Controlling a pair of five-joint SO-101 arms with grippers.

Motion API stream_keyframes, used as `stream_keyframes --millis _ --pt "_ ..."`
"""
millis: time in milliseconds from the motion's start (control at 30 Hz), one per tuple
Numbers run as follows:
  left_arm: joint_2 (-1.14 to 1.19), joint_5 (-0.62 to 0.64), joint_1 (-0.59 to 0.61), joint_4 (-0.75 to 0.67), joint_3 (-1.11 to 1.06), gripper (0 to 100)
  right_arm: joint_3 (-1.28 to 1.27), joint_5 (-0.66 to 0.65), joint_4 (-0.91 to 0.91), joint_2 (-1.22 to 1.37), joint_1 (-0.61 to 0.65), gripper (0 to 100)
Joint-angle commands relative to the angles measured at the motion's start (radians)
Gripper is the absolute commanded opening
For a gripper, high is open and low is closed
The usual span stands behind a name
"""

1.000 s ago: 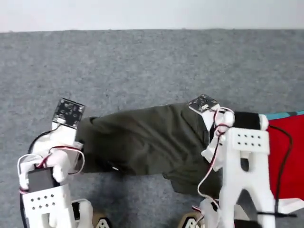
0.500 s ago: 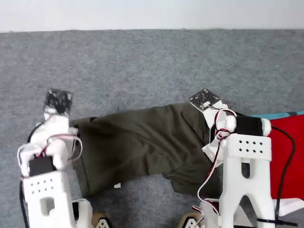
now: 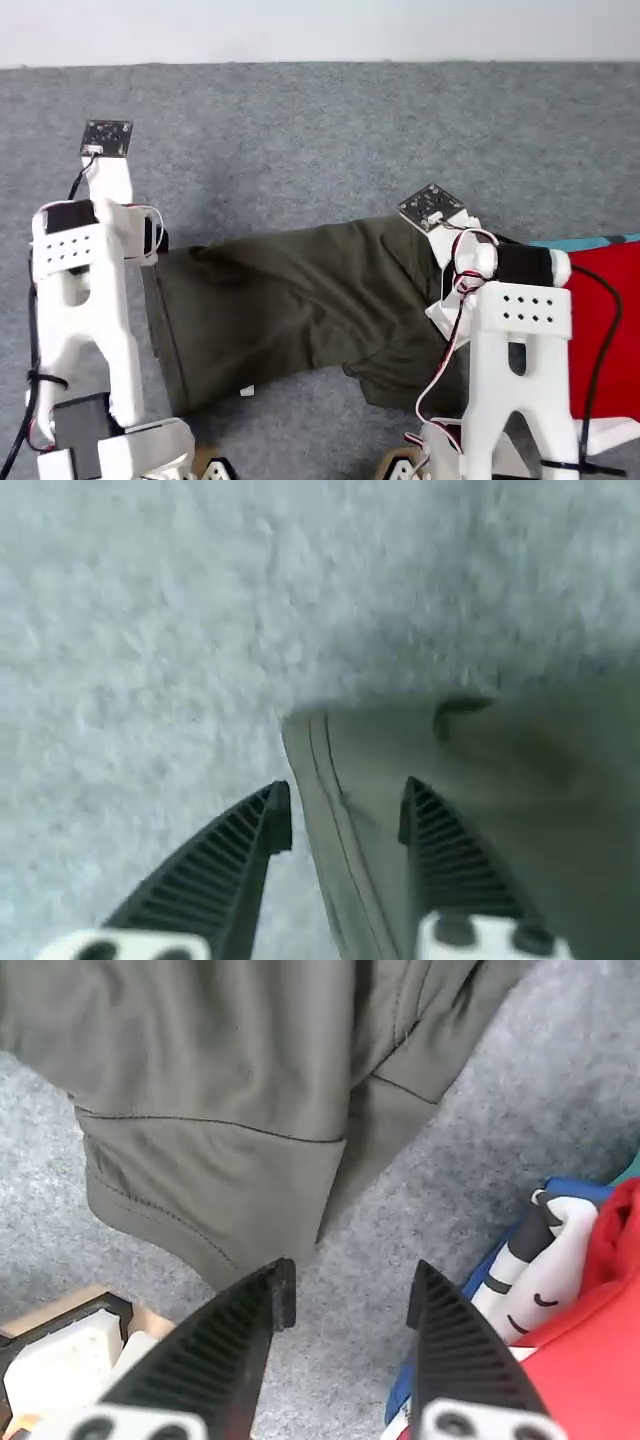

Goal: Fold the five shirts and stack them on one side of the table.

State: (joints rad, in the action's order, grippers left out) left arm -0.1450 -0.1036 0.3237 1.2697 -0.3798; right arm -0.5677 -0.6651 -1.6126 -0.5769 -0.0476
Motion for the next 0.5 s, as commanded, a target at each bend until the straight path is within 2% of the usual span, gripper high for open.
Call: stream_keyframes --millis 0,133,367,467 --pt "0.009 0.011 0.0 0.132 0.05 18 0.003 0.0 0.013 -0.025 -0.005 19.1" --pt "0.012 0.005 0.003 0.181 0.016 18 0.003 0.0 0.013 -0.025 -0.008 19.1" --pt "0.164 0.005 -0.002 0.095 -0.031 18 0.003 0.0 0.013 -0.025 -0.007 19.1" --pt "0.261 0.009 -0.003 0.063 0.002 12 0.003 0.0 0.013 -0.025 -0.005 19.1"
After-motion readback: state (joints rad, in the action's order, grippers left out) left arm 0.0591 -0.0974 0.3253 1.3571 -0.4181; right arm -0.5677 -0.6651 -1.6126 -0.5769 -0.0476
